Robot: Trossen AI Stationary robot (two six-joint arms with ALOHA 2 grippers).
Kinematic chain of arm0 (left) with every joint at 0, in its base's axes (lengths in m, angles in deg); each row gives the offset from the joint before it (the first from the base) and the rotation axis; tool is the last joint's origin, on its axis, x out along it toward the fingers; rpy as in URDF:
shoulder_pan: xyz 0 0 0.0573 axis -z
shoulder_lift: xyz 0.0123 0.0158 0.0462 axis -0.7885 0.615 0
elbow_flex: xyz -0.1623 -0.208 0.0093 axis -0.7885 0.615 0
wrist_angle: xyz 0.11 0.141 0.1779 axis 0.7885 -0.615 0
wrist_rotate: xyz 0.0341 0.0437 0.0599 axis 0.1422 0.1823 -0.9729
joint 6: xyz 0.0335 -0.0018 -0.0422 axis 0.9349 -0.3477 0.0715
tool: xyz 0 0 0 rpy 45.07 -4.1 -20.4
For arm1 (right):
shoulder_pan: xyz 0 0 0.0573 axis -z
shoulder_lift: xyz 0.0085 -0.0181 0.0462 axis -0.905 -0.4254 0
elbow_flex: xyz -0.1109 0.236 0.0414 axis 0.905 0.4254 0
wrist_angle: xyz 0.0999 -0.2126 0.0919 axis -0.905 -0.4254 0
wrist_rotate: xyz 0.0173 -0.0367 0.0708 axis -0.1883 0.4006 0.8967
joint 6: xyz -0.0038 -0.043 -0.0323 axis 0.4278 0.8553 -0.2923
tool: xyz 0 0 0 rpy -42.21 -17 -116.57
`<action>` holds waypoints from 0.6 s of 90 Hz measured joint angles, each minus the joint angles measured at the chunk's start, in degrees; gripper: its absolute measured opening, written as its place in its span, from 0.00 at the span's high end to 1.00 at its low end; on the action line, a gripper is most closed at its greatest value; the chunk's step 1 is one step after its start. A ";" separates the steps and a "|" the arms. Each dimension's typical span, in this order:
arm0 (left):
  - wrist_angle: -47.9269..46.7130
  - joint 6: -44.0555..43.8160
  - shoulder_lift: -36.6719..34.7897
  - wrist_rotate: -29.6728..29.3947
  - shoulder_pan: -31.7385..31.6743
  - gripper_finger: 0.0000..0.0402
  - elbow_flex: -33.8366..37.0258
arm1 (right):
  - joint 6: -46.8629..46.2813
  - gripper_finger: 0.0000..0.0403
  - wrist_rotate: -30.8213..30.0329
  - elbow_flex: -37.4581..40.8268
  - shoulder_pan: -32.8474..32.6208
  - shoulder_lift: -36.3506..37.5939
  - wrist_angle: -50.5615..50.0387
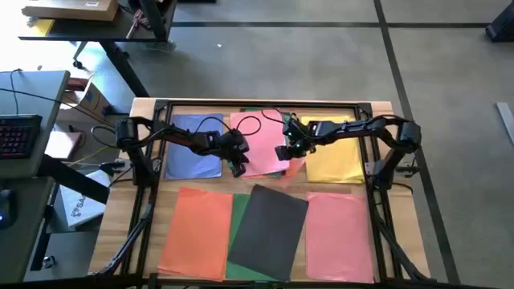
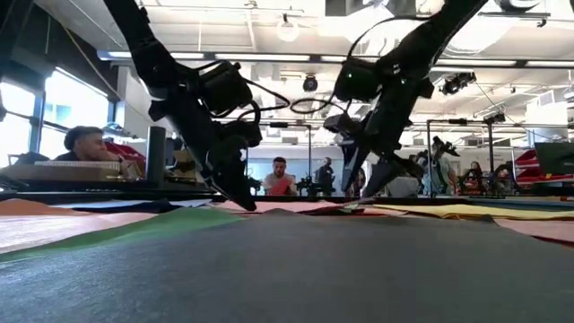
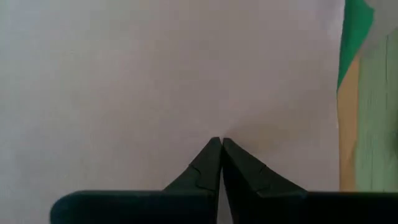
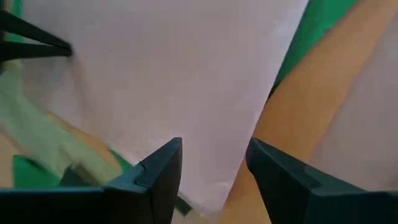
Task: Organize paper
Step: Stack the top pink paper on the bottom pink paper
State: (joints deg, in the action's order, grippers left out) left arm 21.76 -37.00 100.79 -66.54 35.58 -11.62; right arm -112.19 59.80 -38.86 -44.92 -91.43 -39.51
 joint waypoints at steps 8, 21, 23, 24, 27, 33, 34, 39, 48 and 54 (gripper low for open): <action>0.11 0.00 0.04 -0.02 0.00 1.00 -0.01 | 0.00 0.56 1.06 0.00 0.00 -2.05 1.19; 0.11 0.16 0.04 -0.03 0.00 1.00 0.00 | -0.54 0.56 1.40 0.04 -0.01 -3.07 2.27; 0.12 0.26 0.04 -0.05 0.00 1.00 0.00 | -0.74 0.56 1.47 0.04 -0.02 -3.07 2.49; 0.13 0.26 0.04 -0.07 0.00 1.00 0.00 | -0.82 0.56 1.53 0.04 -0.03 -3.06 2.60; 0.11 0.28 0.04 -0.09 0.00 1.00 0.00 | -0.87 0.56 1.62 0.04 -0.04 -2.90 2.70; 0.13 0.31 0.04 -0.11 0.02 1.00 0.00 | -0.87 0.56 1.96 0.04 -0.04 -2.30 2.76; 0.13 0.30 0.04 -0.11 0.02 1.00 0.00 | -0.88 0.56 2.05 0.04 -0.04 -2.17 2.75; 0.12 0.31 0.04 -0.12 0.02 1.00 0.00 | -0.82 0.56 2.55 0.04 -0.04 -1.42 2.71; 0.13 0.32 0.04 -0.11 0.01 1.00 0.00 | -0.46 0.56 2.48 0.04 -0.04 0.23 2.73; 0.15 0.33 0.04 -0.11 0.02 1.00 0.00 | -0.71 0.56 1.11 0.04 0.02 0.76 2.38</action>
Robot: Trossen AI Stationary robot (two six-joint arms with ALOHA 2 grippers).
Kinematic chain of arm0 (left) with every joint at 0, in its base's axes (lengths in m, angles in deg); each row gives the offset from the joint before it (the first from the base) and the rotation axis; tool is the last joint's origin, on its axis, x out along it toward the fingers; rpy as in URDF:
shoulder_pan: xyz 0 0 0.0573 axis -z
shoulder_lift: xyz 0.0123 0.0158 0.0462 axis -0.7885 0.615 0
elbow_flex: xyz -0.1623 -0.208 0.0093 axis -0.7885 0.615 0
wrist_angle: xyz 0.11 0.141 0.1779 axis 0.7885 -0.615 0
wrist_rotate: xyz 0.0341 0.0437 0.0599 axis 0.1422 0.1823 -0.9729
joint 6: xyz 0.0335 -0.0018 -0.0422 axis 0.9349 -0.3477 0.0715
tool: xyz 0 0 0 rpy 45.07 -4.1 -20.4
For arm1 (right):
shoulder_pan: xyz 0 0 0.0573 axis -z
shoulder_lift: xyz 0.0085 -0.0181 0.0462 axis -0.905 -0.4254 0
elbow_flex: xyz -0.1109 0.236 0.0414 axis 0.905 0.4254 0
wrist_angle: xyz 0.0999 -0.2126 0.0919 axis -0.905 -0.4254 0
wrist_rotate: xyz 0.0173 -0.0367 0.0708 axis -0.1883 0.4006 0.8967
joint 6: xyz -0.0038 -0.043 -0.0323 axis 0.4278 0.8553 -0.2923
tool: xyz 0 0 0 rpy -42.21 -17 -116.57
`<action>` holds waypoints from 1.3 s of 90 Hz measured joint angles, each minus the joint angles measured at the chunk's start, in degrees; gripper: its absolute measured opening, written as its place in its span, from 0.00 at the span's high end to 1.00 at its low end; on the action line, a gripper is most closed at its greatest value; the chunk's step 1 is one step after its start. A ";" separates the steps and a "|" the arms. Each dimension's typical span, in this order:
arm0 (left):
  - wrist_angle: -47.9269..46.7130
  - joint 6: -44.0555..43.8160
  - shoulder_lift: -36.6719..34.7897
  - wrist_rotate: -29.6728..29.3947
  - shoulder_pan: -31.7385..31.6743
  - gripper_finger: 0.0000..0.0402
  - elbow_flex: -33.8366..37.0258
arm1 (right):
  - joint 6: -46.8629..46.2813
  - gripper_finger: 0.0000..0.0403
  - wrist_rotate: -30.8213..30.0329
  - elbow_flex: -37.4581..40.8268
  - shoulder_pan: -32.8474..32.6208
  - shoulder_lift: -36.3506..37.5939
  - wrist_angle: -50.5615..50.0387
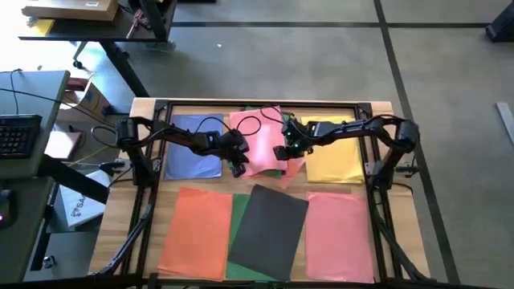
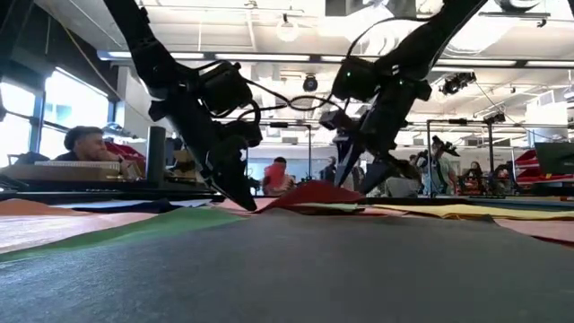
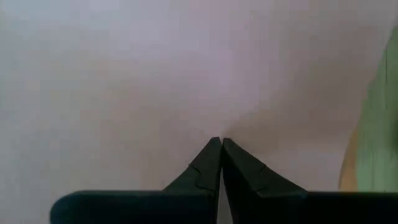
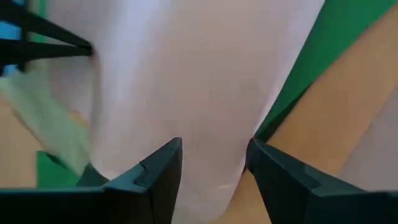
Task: Organize paper
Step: Stack the top pink paper on the bottom pink paper
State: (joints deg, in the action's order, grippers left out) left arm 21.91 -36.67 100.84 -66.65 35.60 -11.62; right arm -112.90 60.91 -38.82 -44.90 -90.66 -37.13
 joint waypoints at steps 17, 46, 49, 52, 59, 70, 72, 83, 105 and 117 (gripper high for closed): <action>0.03 0.05 0.00 0.00 0.00 1.00 0.00 | -0.16 0.56 -2.45 0.00 0.39 -0.99 -2.85; 0.32 0.06 0.04 0.02 0.00 1.00 0.02 | -0.54 0.56 -2.82 0.00 0.35 -2.22 -2.42; 0.39 0.06 0.05 0.03 0.00 1.00 0.01 | -0.23 0.56 -2.41 0.00 0.37 -2.22 -1.62; 0.44 0.06 0.07 0.04 0.00 1.00 0.01 | -0.18 0.56 -2.03 0.00 0.38 -2.22 -0.90; 0.44 0.06 0.07 0.03 0.00 1.00 0.00 | -0.18 0.56 -1.40 0.00 0.35 -2.22 -0.39; 0.42 0.06 0.07 0.05 0.02 1.00 0.00 | 0.10 0.56 -0.63 0.00 0.35 -1.71 0.02; 0.44 0.06 0.06 0.03 0.02 1.00 0.00 | 0.14 0.56 -0.61 0.00 0.35 -1.48 0.01; 0.44 0.06 0.05 0.03 0.02 1.00 0.00 | 0.37 0.56 -0.64 0.00 0.35 -0.75 0.12; 0.52 0.04 0.04 0.03 0.02 1.00 0.02 | 2.03 0.56 -2.73 0.00 0.51 -1.55 1.43; 1.19 0.04 0.10 0.03 0.02 1.00 0.04 | 2.82 0.56 -3.19 0.00 1.02 -2.33 2.46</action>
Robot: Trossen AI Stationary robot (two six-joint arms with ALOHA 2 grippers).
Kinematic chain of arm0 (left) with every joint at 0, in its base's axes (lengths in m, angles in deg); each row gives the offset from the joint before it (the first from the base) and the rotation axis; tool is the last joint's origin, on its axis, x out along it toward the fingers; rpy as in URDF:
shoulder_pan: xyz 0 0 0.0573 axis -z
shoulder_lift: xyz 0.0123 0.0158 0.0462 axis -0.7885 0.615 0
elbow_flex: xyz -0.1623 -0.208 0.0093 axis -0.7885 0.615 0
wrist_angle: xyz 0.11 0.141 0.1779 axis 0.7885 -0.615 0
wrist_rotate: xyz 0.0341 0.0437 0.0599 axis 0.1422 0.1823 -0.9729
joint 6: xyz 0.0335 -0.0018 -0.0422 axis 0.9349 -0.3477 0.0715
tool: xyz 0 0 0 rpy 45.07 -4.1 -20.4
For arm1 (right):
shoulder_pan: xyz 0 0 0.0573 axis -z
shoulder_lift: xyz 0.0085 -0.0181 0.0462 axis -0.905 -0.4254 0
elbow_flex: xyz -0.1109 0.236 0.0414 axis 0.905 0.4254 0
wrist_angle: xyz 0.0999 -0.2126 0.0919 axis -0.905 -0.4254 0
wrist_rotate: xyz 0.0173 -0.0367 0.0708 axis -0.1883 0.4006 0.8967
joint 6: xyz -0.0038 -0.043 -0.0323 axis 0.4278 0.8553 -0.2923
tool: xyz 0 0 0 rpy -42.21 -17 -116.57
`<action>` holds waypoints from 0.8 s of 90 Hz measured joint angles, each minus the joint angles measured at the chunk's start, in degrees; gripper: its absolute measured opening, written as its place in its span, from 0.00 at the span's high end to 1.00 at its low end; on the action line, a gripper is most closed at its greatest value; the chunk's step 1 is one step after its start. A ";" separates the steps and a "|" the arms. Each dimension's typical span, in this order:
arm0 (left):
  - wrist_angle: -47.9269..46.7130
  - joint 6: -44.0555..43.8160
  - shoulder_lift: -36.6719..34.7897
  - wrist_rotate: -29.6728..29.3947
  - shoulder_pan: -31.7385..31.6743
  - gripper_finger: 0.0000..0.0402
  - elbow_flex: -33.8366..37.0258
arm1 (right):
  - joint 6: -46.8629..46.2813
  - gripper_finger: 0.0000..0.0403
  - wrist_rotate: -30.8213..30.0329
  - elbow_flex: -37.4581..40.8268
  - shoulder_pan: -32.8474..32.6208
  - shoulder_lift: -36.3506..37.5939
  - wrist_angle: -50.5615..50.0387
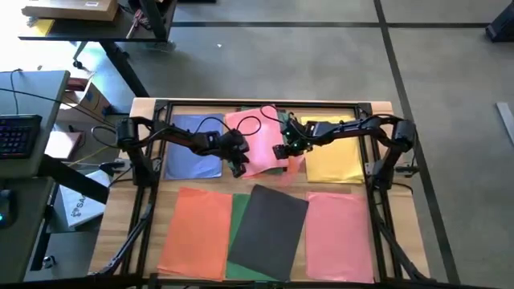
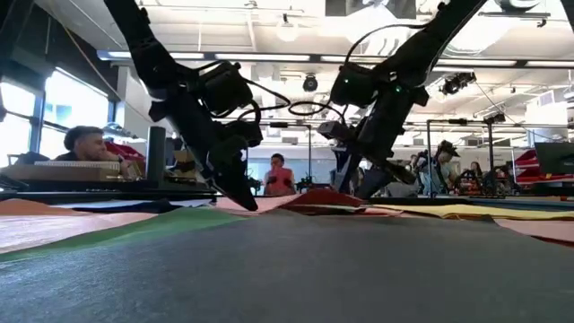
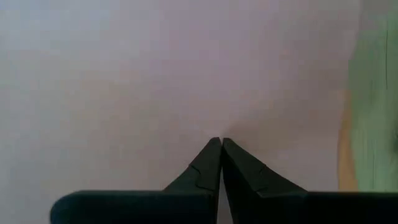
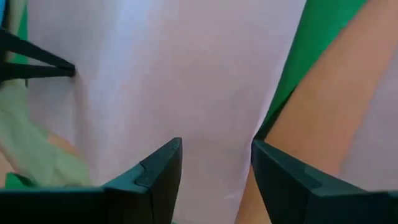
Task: Organize paper
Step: Stack the top pink paper on the bottom pink paper
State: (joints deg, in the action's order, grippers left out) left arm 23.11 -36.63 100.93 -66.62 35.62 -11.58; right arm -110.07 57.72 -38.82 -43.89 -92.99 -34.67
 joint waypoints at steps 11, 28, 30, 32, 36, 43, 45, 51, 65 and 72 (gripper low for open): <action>0.28 0.00 0.01 -0.03 0.00 1.00 0.02 | 0.06 0.56 0.31 0.00 0.47 0.03 1.56; 0.22 0.00 0.01 -0.01 0.00 1.00 0.02 | 0.60 0.56 3.52 0.00 0.47 0.52 3.37; 0.19 0.00 0.01 -0.01 0.00 1.00 0.02 | 0.62 0.56 4.40 0.00 0.47 0.52 3.75; 0.16 0.00 0.01 -0.02 0.00 1.00 0.00 | 0.64 0.56 5.17 0.00 0.47 0.52 4.06; 0.13 0.00 0.01 -0.01 0.00 1.00 0.00 | 1.15 0.56 6.57 0.00 0.47 0.52 4.48; 0.10 0.00 -0.01 0.00 0.00 1.00 0.00 | 1.57 0.56 7.74 0.00 0.59 0.52 4.36; 0.09 0.00 -0.01 0.00 0.00 1.00 -0.02 | 1.57 0.56 7.70 0.00 0.72 0.52 4.14; 0.05 0.00 -0.01 0.02 0.00 1.00 -0.02 | 1.20 0.56 6.70 0.00 1.30 0.52 3.05; 0.01 0.02 -0.03 0.02 0.02 1.00 -0.02 | 1.47 0.56 3.42 0.00 2.49 -0.20 1.70; 0.01 0.02 -0.03 0.08 0.02 1.00 -0.02 | 2.63 0.56 3.72 0.00 2.51 -0.49 2.37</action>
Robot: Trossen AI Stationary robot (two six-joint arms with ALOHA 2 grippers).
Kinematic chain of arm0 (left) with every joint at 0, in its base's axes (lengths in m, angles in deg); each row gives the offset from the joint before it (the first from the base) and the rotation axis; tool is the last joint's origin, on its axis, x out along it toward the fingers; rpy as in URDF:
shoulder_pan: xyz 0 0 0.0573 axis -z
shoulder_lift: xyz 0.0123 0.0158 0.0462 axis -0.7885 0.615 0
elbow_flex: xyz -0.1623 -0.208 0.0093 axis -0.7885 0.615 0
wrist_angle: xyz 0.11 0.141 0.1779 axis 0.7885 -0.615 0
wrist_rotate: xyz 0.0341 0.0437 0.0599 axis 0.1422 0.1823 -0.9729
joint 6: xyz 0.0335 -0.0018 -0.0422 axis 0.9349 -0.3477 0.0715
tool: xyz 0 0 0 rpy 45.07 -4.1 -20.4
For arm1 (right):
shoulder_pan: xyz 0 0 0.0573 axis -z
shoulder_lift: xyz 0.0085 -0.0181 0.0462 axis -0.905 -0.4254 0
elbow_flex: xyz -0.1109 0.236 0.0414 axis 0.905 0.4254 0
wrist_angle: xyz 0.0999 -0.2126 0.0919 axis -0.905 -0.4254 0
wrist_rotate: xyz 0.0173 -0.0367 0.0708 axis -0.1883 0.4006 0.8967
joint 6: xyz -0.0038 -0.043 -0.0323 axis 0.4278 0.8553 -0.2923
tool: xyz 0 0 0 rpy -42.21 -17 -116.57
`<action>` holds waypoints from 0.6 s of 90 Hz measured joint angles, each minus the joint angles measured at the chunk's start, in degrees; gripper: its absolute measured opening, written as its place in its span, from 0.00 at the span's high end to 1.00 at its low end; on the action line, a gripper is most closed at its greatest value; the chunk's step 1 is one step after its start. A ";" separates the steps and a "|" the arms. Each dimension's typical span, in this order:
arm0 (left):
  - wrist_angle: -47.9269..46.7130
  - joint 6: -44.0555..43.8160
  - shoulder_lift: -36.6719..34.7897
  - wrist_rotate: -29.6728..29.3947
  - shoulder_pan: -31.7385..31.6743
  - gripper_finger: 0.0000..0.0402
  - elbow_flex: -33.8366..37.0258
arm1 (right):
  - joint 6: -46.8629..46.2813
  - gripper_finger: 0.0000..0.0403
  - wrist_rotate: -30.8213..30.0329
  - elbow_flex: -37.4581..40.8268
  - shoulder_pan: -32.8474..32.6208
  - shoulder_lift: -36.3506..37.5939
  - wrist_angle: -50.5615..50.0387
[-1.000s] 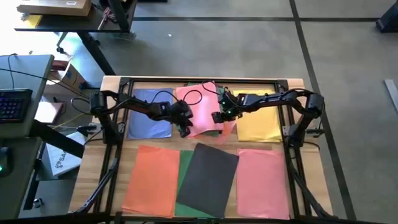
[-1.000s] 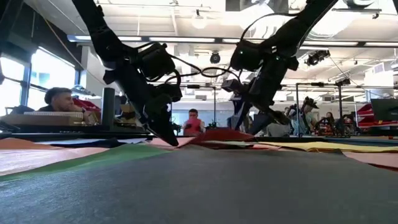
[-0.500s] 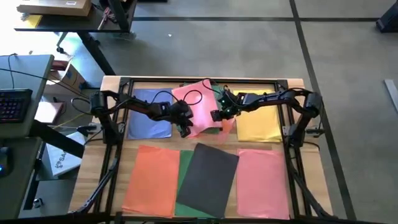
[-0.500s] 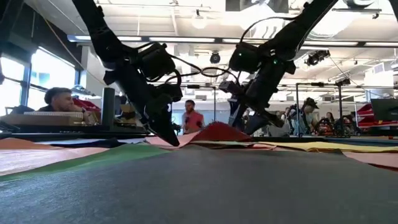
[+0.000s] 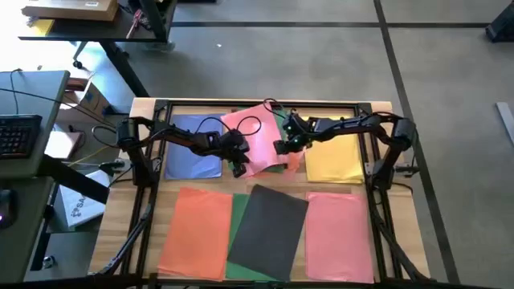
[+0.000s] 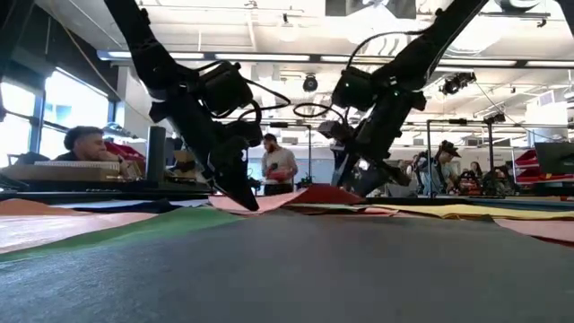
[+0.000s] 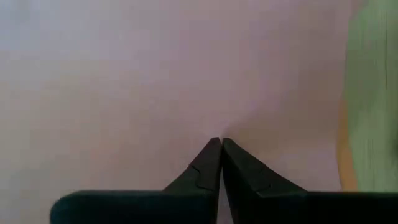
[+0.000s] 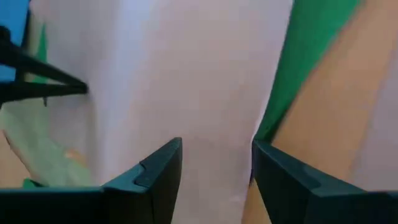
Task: Organize paper
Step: Stack the top pink paper on the bottom pink paper
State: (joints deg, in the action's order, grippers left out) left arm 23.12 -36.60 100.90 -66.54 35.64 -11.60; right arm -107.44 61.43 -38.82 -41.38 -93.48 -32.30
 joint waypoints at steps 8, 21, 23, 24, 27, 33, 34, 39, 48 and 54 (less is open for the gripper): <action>0.00 0.00 0.00 -0.03 0.00 1.00 0.00 | 0.46 0.56 -0.17 0.00 0.00 0.02 0.19; 0.00 0.00 0.00 -0.01 0.02 1.00 0.00 | 1.40 0.56 -0.89 0.00 0.93 0.02 -1.64; 0.00 0.00 -0.02 -0.01 0.02 1.00 0.00 | 1.37 0.56 -1.51 0.00 1.04 0.02 -2.24; 0.00 0.00 -0.02 -0.01 0.02 1.00 0.00 | 1.37 0.56 -1.84 0.00 1.10 0.02 -2.50; 0.00 0.00 -0.02 -0.01 0.05 1.00 0.00 | 1.39 0.56 -2.22 0.02 1.29 0.00 -2.86; 0.00 0.00 -0.02 -0.03 0.09 1.00 0.00 | 1.46 0.56 -1.98 0.02 1.37 0.00 -2.22; 0.00 0.00 -0.02 -0.04 0.09 1.00 0.00 | 1.49 0.56 -1.86 0.02 1.38 0.00 -2.12; 0.02 0.00 -0.02 -0.04 0.09 1.00 0.00 | 1.86 0.56 -1.21 0.02 1.36 0.01 -1.93; 0.02 0.02 -0.02 -0.04 0.09 1.00 0.00 | 1.90 0.56 -0.72 0.02 1.31 0.00 -2.11; 0.02 0.02 -0.02 -0.04 0.09 1.00 0.00 | 1.79 0.56 -1.57 0.02 1.32 0.02 -3.05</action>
State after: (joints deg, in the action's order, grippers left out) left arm 23.14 -36.58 100.88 -66.58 35.73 -11.60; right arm -105.65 59.86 -38.79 -40.06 -93.45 -35.35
